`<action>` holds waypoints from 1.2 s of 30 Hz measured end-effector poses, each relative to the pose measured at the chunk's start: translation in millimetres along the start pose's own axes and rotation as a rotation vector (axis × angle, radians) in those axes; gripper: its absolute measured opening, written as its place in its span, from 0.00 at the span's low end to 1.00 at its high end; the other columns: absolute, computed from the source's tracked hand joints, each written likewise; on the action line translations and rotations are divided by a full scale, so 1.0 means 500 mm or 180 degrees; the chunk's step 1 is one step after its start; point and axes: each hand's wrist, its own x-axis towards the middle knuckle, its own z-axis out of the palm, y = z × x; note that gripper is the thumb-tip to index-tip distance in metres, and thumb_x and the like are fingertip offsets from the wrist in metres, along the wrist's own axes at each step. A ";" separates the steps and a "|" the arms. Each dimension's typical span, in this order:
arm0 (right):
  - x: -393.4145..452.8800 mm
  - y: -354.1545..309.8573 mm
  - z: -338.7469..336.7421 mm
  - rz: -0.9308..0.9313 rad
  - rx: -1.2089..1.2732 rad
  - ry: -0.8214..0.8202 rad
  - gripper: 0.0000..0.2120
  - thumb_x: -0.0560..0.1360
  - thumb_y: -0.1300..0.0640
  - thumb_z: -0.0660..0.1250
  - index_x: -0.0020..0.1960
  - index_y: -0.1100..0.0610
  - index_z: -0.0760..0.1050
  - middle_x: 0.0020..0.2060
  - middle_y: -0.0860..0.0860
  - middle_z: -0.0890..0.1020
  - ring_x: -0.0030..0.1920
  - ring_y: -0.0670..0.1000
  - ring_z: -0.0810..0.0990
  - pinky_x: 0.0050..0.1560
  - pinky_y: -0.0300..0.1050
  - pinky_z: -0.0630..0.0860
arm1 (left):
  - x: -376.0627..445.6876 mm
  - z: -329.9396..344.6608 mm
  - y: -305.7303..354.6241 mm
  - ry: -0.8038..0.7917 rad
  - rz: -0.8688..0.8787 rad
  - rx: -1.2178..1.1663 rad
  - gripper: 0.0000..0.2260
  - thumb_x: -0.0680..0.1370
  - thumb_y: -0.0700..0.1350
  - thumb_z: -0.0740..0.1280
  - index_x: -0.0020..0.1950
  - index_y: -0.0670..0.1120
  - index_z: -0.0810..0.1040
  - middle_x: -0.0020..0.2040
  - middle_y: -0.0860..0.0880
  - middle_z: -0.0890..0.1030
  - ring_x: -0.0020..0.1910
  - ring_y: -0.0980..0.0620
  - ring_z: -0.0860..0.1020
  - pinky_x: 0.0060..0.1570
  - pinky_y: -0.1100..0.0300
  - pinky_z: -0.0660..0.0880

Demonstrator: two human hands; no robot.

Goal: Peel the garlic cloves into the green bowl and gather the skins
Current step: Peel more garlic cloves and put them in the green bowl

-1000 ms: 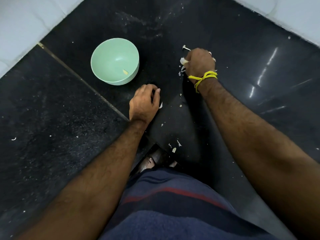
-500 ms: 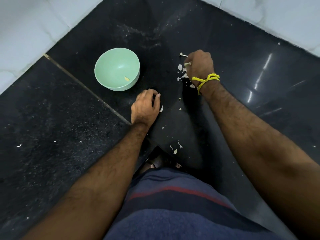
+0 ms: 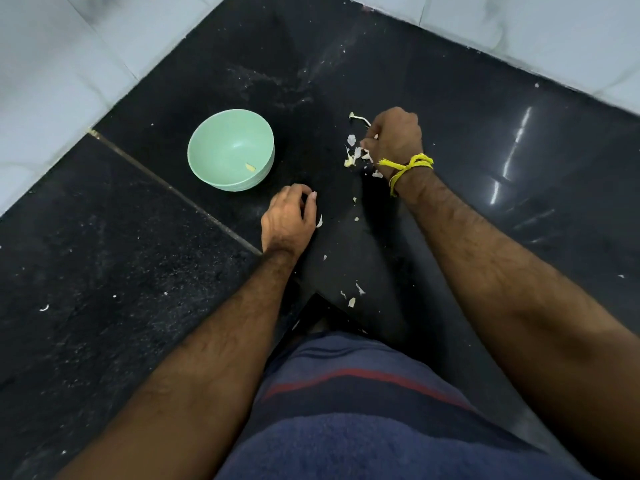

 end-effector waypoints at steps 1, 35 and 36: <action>-0.004 -0.002 0.000 0.0030 0.0097 0.0023 0.06 0.74 0.59 0.71 0.48 0.59 0.85 0.46 0.57 0.85 0.51 0.58 0.82 0.52 0.47 0.79 | 0.000 0.000 0.001 0.0007 0.0000 -0.0010 0.08 0.82 0.50 0.63 0.54 0.47 0.79 0.48 0.50 0.79 0.51 0.49 0.77 0.47 0.52 0.73; -0.185 0.017 0.102 0.0263 0.1106 -0.0530 0.06 0.70 0.57 0.78 0.38 0.54 0.81 0.32 0.46 0.81 0.35 0.45 0.79 0.43 0.44 0.81 | -0.096 -0.016 -0.011 0.0395 0.0226 -0.0899 0.09 0.79 0.46 0.69 0.58 0.46 0.82 0.44 0.51 0.79 0.44 0.52 0.77 0.48 0.51 0.78; -0.184 0.014 0.103 0.0201 0.1085 -0.0616 0.04 0.71 0.58 0.75 0.38 0.54 0.82 0.32 0.45 0.81 0.36 0.45 0.79 0.45 0.45 0.81 | -0.097 -0.018 -0.010 0.0352 0.0290 -0.0904 0.13 0.79 0.47 0.70 0.62 0.47 0.81 0.45 0.51 0.79 0.45 0.53 0.77 0.50 0.53 0.78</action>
